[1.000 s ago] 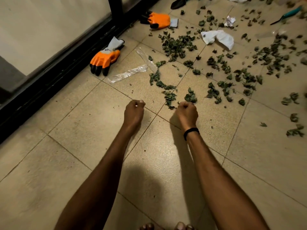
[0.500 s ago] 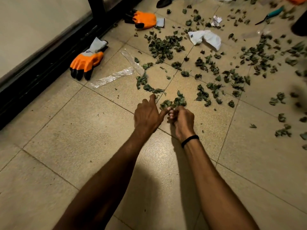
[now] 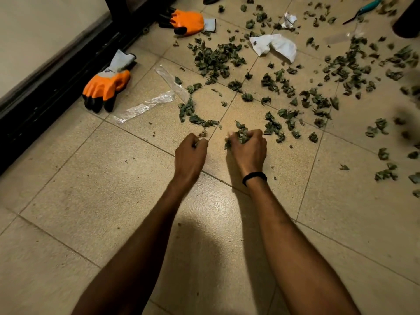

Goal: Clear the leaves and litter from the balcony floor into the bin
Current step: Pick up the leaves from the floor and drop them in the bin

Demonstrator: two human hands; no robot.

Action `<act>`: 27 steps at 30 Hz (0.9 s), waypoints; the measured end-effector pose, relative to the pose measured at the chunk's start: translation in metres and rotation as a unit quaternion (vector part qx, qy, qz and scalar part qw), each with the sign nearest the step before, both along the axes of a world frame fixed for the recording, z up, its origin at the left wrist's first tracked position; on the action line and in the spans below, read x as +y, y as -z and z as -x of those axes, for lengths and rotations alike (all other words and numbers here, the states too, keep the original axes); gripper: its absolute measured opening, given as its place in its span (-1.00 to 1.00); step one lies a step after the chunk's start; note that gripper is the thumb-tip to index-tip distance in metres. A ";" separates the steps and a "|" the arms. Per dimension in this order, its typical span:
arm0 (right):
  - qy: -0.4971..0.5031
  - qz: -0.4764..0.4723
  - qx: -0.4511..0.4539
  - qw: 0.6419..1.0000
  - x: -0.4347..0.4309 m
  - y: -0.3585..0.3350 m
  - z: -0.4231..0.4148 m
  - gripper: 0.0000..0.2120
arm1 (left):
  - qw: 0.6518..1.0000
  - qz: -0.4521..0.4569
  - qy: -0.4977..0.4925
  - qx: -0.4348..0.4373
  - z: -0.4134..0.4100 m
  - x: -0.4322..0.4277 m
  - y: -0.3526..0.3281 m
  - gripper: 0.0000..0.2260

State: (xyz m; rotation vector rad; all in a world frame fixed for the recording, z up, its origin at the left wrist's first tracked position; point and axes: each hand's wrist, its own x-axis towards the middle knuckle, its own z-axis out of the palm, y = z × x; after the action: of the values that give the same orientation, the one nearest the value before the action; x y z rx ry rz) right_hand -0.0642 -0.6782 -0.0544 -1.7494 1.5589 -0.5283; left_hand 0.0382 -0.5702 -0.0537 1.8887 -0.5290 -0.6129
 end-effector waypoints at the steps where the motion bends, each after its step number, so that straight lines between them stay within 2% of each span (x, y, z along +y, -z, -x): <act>1: -0.030 0.016 0.032 0.999 0.003 0.005 0.000 -0.56 | 0.996 0.032 -0.032 0.077 -0.001 0.000 -0.003 -0.85; 4: -0.061 0.055 0.060 0.995 0.007 0.007 0.003 -0.67 | 0.964 0.099 -0.059 0.241 -0.004 -0.003 -0.004 -0.96; 6: -0.052 0.029 0.024 0.998 0.007 0.004 0.005 -0.74 | 0.928 0.146 -0.054 0.337 -0.004 -0.008 -0.005 -0.85; 9: -0.008 -0.109 -0.094 0.990 0.001 -0.001 0.012 -0.78 | 0.872 0.212 -0.059 0.438 -0.001 -0.019 -0.007 -0.71; 11: 0.013 -0.206 -0.207 0.956 0.001 -0.005 0.019 -0.84 | 0.862 0.223 -0.059 0.452 0.002 -0.024 -0.009 -0.67; 12: 0.023 -0.236 -0.258 0.936 0.001 -0.008 0.022 -0.88 | 0.870 0.215 -0.051 0.441 0.004 -0.025 -0.010 -0.68; 14: 0.040 -0.262 -0.299 0.917 -0.001 -0.009 0.027 -0.83 | 0.906 0.166 -0.024 0.388 0.005 -0.026 -0.006 -0.75; 17: 0.052 -0.292 -0.292 0.909 -0.003 -0.014 0.032 -0.71 | 0.964 0.055 0.029 0.258 0.010 -0.030 -0.001 -0.88; 19: 0.079 -0.347 -0.324 0.877 -0.002 -0.022 0.035 -0.70 | 0.980 0.011 0.044 0.193 0.016 -0.035 -0.004 -0.85; 21: 0.113 -0.387 -0.365 0.839 -0.002 -0.027 0.040 -0.78 | 0.994 -0.047 0.038 0.090 0.021 -0.040 -0.006 -0.73; 24: 0.145 -0.397 -0.390 0.818 -0.003 -0.029 0.045 -0.84 | 0.982 -0.131 0.060 -0.124 0.025 -0.041 -0.002 -0.65; 26: 0.151 -0.396 -0.375 0.824 -0.004 -0.029 0.047 -0.81 | 0.955 -0.132 0.088 -0.249 0.028 -0.043 0.001 -0.65; 27: 0.155 -0.391 -0.361 0.832 -0.005 -0.029 0.047 -0.79 | 0.945 -0.123 0.103 -0.285 0.029 -0.046 0.002 -0.61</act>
State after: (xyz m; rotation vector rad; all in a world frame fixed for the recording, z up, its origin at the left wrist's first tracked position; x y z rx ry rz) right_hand -0.1115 -0.6829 -0.0251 -0.5586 1.2191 -0.5128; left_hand 0.0088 -0.6166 -0.0557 2.2722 -1.0737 -0.2587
